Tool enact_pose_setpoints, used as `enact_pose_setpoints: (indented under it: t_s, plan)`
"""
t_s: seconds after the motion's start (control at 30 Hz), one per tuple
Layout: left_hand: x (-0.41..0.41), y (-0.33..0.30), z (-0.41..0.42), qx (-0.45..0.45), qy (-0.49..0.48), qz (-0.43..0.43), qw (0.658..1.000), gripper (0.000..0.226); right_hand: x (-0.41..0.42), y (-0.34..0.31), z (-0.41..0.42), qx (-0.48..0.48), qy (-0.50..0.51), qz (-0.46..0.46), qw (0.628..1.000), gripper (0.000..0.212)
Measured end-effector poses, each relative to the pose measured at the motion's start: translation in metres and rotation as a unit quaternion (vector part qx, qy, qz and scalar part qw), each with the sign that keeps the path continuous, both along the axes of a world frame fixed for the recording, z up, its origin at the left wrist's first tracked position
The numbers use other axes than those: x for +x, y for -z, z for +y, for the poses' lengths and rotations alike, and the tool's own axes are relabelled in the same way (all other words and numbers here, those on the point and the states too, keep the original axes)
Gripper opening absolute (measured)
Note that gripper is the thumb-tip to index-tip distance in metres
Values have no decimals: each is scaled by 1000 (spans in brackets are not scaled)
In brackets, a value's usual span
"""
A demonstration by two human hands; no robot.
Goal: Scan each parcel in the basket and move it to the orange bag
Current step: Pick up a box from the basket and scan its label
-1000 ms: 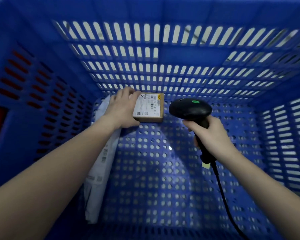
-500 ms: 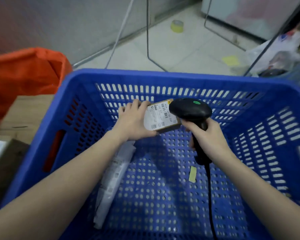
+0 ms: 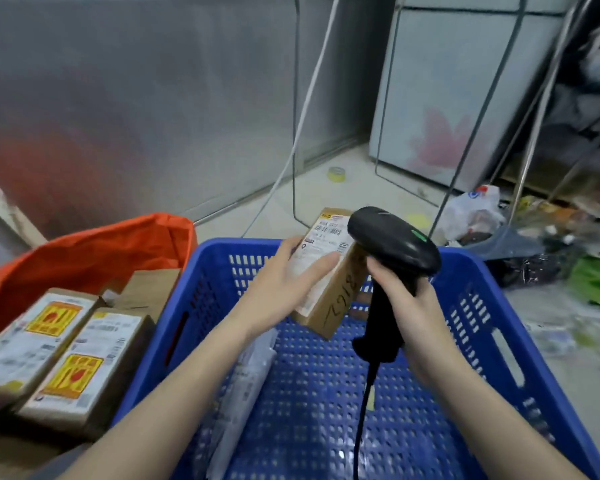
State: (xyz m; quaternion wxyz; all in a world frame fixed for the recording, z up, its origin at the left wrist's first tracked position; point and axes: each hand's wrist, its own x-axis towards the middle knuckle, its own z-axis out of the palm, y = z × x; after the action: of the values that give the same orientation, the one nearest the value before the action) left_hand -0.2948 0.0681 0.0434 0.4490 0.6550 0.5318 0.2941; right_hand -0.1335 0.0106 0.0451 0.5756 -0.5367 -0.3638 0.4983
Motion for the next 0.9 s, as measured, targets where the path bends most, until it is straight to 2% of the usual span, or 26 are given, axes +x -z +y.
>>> enact_pose_setpoints:
  t_s: [0.07, 0.13, 0.27, 0.33, 0.37, 0.47, 0.57, 0.67, 0.73, 0.9]
  plan:
    - [-6, -7, -5, -25, 29, -48, 998, 75, 1, -2, -4, -3, 9, 26, 1000, 40]
    - [-13, -9, -4, -41, 61, -67, 995, 68, 4, -1, -5, -12, 13, 45, 999, 44]
    - [-23, -12, 0, -86, 115, -46, 989, 56, 7, 3, -1, -22, 6, 29, 999, 57]
    - [-25, -10, 4, -99, 118, -40, 987, 61, 9, 5, 1, -26, -6, 15, 1000, 67]
    - [-25, -9, 5, -101, 111, -43, 988, 66, 11, 6, 2, -27, -10, 7, 1000, 65]
    - [-25, -2, 13, -96, 68, -68, 991, 85, 16, 6, 8, -15, -15, -15, 1000, 36]
    - [-22, -1, 21, -73, -26, -141, 987, 97, 17, 5, 13, 2, -8, -42, 999, 24]
    - [-25, -2, 29, -46, -127, -211, 968, 70, 17, 8, 13, -15, 8, -76, 997, 23]
    - [-29, 1, 34, -19, -172, -214, 961, 52, 17, 9, 13, -21, 2, -82, 996, 21]
    - [-31, 3, 40, 49, -219, -205, 953, 30, 17, 5, 12, -27, -31, -153, 987, 32]
